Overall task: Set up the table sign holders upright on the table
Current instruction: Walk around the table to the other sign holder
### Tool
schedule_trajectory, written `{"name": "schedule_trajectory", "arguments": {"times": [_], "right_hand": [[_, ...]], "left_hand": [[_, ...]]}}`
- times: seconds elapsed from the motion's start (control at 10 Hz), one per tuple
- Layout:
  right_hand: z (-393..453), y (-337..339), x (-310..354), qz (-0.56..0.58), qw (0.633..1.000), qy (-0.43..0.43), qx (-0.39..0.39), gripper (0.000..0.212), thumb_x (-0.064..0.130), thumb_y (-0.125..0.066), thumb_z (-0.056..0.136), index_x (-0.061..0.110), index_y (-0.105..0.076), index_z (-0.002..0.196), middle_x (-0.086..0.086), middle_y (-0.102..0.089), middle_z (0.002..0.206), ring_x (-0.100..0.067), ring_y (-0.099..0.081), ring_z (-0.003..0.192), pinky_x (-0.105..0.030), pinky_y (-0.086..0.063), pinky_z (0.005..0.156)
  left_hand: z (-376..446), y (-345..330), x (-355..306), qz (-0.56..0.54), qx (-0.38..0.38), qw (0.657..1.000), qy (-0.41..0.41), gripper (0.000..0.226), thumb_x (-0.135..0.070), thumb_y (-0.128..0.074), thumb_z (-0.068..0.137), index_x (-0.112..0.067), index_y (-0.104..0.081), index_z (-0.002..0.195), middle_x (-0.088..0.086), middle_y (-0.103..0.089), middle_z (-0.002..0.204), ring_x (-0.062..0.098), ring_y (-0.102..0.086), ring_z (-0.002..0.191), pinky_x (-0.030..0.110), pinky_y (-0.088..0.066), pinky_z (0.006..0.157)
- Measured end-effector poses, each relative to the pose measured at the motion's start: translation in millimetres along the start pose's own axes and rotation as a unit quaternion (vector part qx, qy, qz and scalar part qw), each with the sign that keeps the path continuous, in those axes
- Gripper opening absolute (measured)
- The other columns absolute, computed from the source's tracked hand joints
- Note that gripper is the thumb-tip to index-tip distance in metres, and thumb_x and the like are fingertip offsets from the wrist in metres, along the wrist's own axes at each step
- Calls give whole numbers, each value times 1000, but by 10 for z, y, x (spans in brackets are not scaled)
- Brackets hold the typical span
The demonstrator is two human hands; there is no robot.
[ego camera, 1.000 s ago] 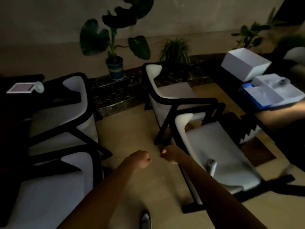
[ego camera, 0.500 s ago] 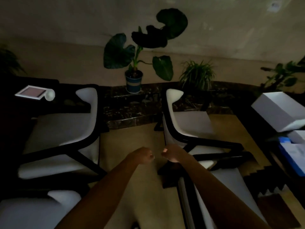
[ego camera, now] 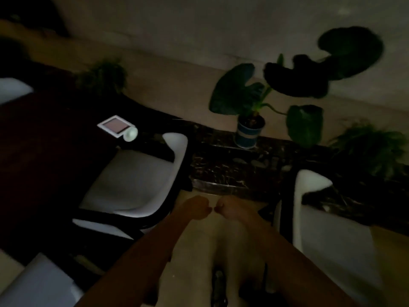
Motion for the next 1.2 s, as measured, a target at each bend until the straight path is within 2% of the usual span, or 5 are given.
{"name": "schedule_trajectory", "arguments": {"times": [0.3, 0.4, 0.6, 0.8, 1.2], "right_hand": [[1372, 836, 457, -59, 989, 112, 74, 32, 22, -47, 95, 4, -62, 116, -20, -62, 123, -35, -57, 114, -41, -46, 99], [1706, 984, 638, -85, 981, 146, 95, 30, 21, -48, 93, 3, -63, 113, -20, -64, 118, -35, -59, 111, -40, -48, 96], [2370, 1102, 1060, -89, 971, 187, 123, 34, 22, -48, 95, -5, -62, 111, -24, -62, 118, -36, -58, 110, -35, -47, 90], [3237, 1254, 1655, -141, 956, 210, 152, 38, 22, -49, 94, 18, -42, 56, 0, -44, 64, -23, -53, 84, -28, -36, 71], [4471, 1379, 2744, -176, 948, 229, 137, 49, 21, -53, 88, 19, -28, 46, 1, -35, 51, -21, -46, 61, -30, -34, 63]], "left_hand": [[724, 1003, 355, -65, -22, 988, 142, 41, -32, -37, 99, -6, -50, 128, 13, -51, 134, 27, -51, 120, 30, -41, 95], [949, 1117, 509, -82, -14, 982, 169, 30, -31, -36, 99, -17, -55, 81, -1, -54, 88, 15, -55, 79, 16, -39, 61], [1323, 1544, 868, -104, -27, 974, 201, 41, -29, -39, 98, -2, -53, 125, 16, -57, 128, 29, -57, 111, 35, -46, 93], [1788, 2020, 1610, -151, -72, 959, 229, 39, -30, -38, 98, -3, -55, 120, 16, -58, 128, 30, -55, 116, 39, -44, 96], [1947, 2569, 2991, -260, -162, 872, 380, 36, -28, -40, 94, -8, -52, 122, 15, -51, 136, 31, -50, 124, 42, -44, 100]]}}
Point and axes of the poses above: each hand's wrist, its own z-axis towards the middle knuckle, its own y-axis out of the back of the hand, x = y × z, the point moved 4 cm from there along z, towards the middle knuckle
